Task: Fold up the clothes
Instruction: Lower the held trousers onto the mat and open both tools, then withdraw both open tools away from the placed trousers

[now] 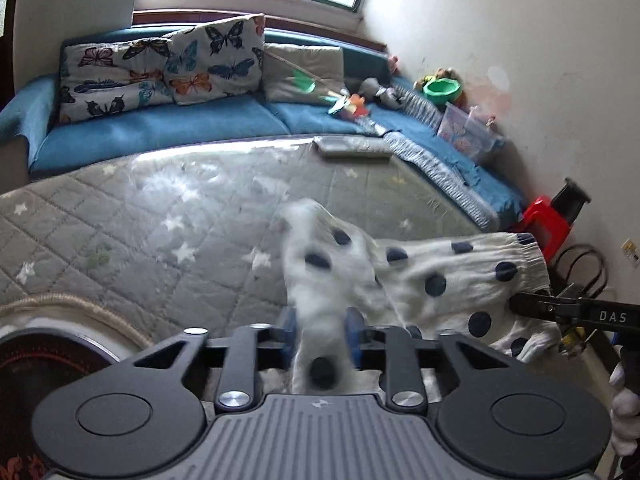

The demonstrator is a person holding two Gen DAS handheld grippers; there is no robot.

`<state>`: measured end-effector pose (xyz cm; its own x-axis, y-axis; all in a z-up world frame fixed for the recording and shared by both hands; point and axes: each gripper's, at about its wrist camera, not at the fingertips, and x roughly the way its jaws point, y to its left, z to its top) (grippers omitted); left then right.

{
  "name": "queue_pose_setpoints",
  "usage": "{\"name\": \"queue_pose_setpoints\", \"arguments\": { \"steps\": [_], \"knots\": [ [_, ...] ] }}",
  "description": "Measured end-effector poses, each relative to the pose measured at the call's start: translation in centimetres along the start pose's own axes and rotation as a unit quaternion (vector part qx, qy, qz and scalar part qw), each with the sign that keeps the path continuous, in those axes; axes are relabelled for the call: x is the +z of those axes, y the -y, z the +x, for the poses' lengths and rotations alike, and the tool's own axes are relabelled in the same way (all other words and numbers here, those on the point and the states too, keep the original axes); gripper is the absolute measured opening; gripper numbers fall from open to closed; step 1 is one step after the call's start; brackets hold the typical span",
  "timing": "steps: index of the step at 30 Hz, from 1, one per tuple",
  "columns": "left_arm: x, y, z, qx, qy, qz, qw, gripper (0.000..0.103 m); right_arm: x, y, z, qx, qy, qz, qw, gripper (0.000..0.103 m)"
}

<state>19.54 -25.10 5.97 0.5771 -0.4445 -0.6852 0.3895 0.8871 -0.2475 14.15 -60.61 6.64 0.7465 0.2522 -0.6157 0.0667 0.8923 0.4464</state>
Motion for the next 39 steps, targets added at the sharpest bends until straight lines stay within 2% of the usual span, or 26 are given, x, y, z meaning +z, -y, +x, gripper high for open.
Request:
{"name": "queue_pose_setpoints", "arguments": {
  "steps": [2,4,6,10,13,17,22,31,39],
  "knots": [
    [-0.7,-0.2,-0.1,0.003,-0.002,0.008,1.0,0.041,-0.6,0.3,0.7,-0.028,-0.006,-0.016,0.999,0.034],
    [-1.1,-0.7,-0.5,0.01,-0.002,0.008,0.9999,0.051,-1.3,0.6,1.1,-0.044,-0.011,-0.023,0.999,0.039],
    [-1.3,-1.2,-1.0,0.014,-0.001,0.006,0.9999,0.051,-1.9,0.7,1.2,-0.049,-0.013,-0.024,0.998,0.044],
    [-2.0,-2.6,-2.9,0.029,0.005,-0.006,0.9995,0.068,-2.7,0.5,0.9,-0.057,-0.003,-0.031,0.998,0.053],
    [-2.9,-3.6,-4.4,0.044,0.01,-0.007,0.999,0.072,-2.9,-0.2,0.5,-0.064,0.009,-0.054,0.996,0.066],
    [-4.1,-4.7,-6.6,0.064,0.013,-0.013,0.9978,0.079,-3.5,-2.1,-0.2,-0.086,0.026,-0.106,0.99,0.071],
    [-5.8,-5.6,-9.3,0.086,0.02,-0.021,0.9959,0.09,-4.3,-5.0,-1.4,-0.082,0.04,-0.154,0.984,0.082],
    [-9.1,-7.2,-13.6,0.139,0.031,-0.032,0.9893,0.102,-7.4,-10.0,-1.3,-0.038,0.026,-0.217,0.975,0.084],
    [-11.8,-9.4,-16.1,0.167,0.037,-0.071,0.9827,0.103,-10.9,-13.7,-0.3,0.005,0.002,-0.25,0.968,0.084]
  ]
}}
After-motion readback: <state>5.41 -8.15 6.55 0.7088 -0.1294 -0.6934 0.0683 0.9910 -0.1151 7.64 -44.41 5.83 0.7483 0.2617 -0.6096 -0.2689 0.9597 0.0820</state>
